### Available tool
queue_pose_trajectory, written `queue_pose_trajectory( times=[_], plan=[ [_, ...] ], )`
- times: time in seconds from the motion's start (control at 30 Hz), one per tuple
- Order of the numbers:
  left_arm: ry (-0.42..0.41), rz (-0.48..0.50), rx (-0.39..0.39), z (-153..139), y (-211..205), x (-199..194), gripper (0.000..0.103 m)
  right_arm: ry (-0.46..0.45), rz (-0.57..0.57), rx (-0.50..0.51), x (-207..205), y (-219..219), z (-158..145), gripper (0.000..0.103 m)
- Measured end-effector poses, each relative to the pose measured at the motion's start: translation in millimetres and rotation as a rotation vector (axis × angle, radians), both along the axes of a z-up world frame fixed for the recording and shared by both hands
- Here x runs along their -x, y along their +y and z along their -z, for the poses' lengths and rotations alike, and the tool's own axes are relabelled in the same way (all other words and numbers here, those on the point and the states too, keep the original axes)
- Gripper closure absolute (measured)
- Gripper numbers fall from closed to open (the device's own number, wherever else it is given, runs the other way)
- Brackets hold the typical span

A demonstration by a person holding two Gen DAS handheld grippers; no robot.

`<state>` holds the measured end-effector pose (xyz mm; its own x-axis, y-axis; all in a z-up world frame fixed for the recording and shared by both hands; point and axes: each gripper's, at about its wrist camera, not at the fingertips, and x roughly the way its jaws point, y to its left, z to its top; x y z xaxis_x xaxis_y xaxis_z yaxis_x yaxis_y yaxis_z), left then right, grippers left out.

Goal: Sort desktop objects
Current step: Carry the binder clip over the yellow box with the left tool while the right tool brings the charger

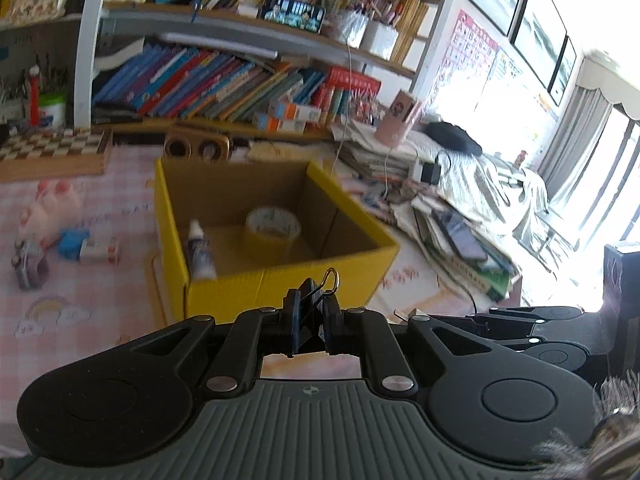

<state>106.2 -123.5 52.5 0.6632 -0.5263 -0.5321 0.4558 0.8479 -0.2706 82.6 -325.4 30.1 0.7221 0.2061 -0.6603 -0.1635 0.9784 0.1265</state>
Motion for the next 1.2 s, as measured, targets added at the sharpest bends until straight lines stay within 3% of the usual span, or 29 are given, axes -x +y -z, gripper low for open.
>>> queue_pose_trajectory(
  times=[0.23,0.53,0.93,1.2],
  plan=[
    [-0.063,-0.052,0.014,-20.5,-21.9,-26.0,0.093,-0.096,-0.096,-0.004,-34.1,-8.4,-22.3,0.068],
    [-0.099,-0.101,-0.054,-25.6,-40.6,-71.9,0.093,-0.18,-0.215,0.052,-91.1,-7.3,-30.4,0.068],
    [-0.019,-0.103,-0.204,13.5,-66.5,-134.2,0.093,-0.112,-0.399,0.198,-149.8,3.5,2.0,0.068],
    [0.094,-0.092,-0.255,39.4,-74.4,-162.8,0.093,0.019,-0.527,0.259,-187.2,11.6,20.9,0.068]
  ],
)
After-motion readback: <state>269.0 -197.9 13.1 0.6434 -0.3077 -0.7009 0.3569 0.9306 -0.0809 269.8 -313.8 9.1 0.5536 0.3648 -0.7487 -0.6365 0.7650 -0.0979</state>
